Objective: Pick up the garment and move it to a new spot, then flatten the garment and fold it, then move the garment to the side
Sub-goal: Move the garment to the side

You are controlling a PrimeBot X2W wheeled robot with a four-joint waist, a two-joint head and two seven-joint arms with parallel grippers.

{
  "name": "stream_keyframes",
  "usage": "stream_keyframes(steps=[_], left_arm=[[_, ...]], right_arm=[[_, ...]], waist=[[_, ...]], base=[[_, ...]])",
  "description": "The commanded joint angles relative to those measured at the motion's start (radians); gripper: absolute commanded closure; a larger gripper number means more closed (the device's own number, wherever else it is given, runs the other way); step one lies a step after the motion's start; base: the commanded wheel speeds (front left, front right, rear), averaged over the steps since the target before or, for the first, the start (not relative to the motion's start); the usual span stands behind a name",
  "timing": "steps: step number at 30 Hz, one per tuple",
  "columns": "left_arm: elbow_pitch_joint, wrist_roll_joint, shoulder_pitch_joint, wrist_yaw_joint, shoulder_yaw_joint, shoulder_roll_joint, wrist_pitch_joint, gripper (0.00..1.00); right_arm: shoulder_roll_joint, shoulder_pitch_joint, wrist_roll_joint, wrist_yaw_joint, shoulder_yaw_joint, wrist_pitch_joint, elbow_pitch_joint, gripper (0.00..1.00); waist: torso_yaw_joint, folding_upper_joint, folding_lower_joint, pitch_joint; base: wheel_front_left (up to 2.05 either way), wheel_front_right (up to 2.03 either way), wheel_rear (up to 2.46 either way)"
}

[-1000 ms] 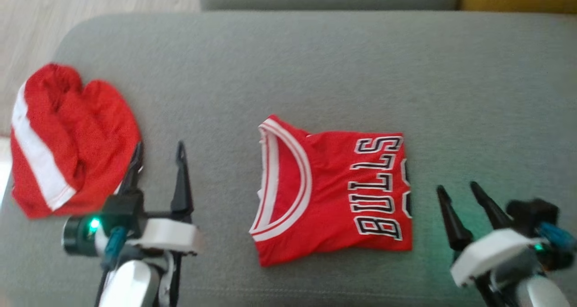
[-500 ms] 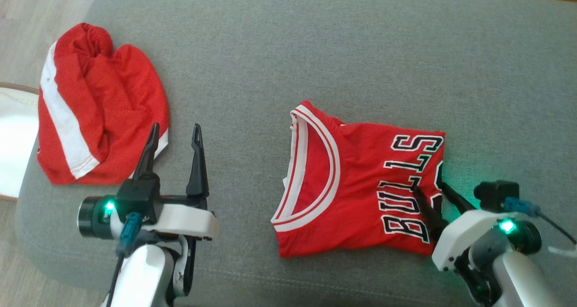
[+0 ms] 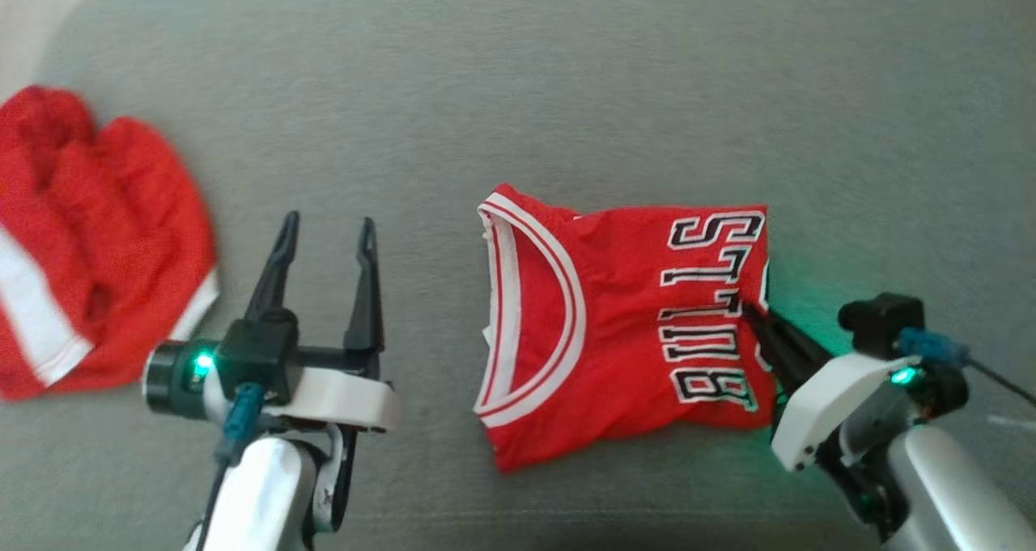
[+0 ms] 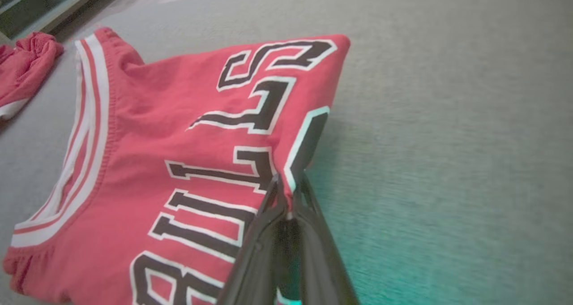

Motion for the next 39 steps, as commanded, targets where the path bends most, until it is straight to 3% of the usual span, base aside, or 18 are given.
stream_keyframes(steps=[1,9,17,29,39], left_arm=[[-0.038,0.014,-0.053,-0.006,0.026,0.002,-0.012,0.00],[-0.035,0.044,-0.122,-0.034,-0.005,0.005,-0.012,0.00],[-0.024,0.068,-0.197,-0.066,-0.046,0.005,-0.008,0.00],[-0.026,0.108,-0.303,-0.102,-0.106,0.005,0.010,0.00],[-0.027,0.132,-0.387,-0.119,-0.140,-0.005,0.010,0.00]], right_arm=[[-0.037,-0.025,-0.007,0.007,0.010,-0.002,-0.055,1.00],[-0.112,-0.127,0.005,0.007,-0.022,0.000,-0.070,1.00],[-0.208,-0.251,0.029,0.007,-0.152,-0.027,0.028,1.00],[-0.321,-0.410,0.067,0.007,-0.297,-0.085,0.168,1.00],[-0.332,-0.464,0.054,0.007,-0.362,-0.126,0.252,1.00]], waist=[[-0.083,0.0000,0.0000,0.022],[-0.246,0.0000,0.0000,0.082],[-0.327,0.0000,0.0000,0.135],[-0.356,0.0000,0.0000,0.252],[-0.334,0.0000,0.0000,0.355]], base=[[0.00,0.00,0.00],[0.00,0.00,0.00],[0.00,0.00,0.00],[0.00,0.00,0.00],[0.00,0.00,0.00]])
